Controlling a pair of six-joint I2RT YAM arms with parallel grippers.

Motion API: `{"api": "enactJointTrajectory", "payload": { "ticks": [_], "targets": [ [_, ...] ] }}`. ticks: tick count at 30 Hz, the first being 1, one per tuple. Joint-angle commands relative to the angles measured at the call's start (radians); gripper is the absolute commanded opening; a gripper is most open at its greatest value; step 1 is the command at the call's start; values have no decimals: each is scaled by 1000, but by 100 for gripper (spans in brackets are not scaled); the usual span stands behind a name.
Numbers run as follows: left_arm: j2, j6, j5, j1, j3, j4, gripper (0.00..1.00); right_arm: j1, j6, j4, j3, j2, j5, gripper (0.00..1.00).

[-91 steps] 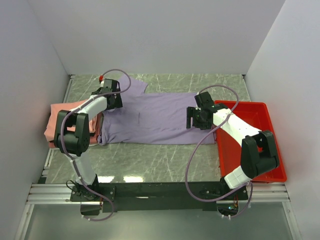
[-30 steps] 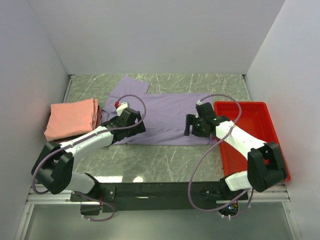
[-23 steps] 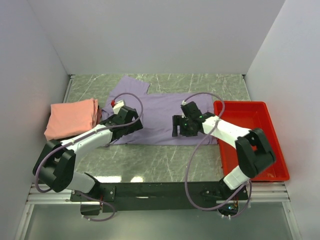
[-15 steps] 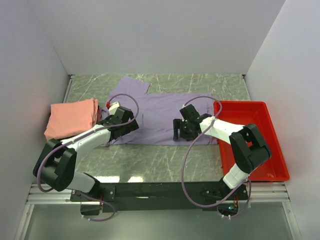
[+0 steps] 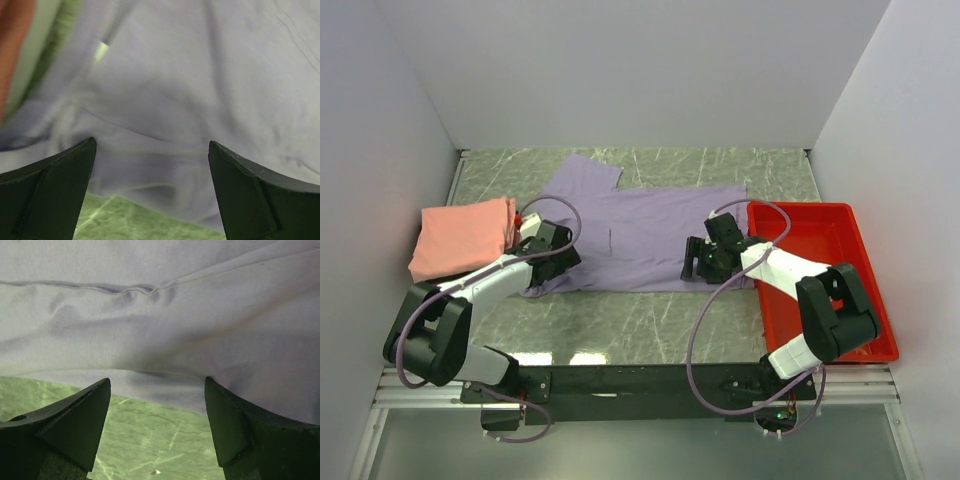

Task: Fold and stack the t-shirts
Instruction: Fold the tshirt

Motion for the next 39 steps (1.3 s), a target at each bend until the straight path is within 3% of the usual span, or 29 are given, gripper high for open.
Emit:
{"api": "enactJointTrajectory", "payload": {
  "ticks": [1,8,17,23,29,39],
  "targets": [
    [-14,-30,-53,19,0,-42,99,-30,-11,-110,-52,6,60,83],
    [-43,-90,-184,49,7,-203,99,-45,-24,-113,-54,-27,57,83],
    [-127,-7,-76,46,80,-139,99,-2,-93,-121,24,-112,-6,84],
    [-196,23,17,4,122,-67,100,21,-97,-135,107,-168,35,84],
    [-106,43,118,-10,102,31,100,21,-89,-142,122,-94,100,84],
    [40,4,105,-10,44,85,99,42,-67,-135,110,48,173,84]
  ]
}}
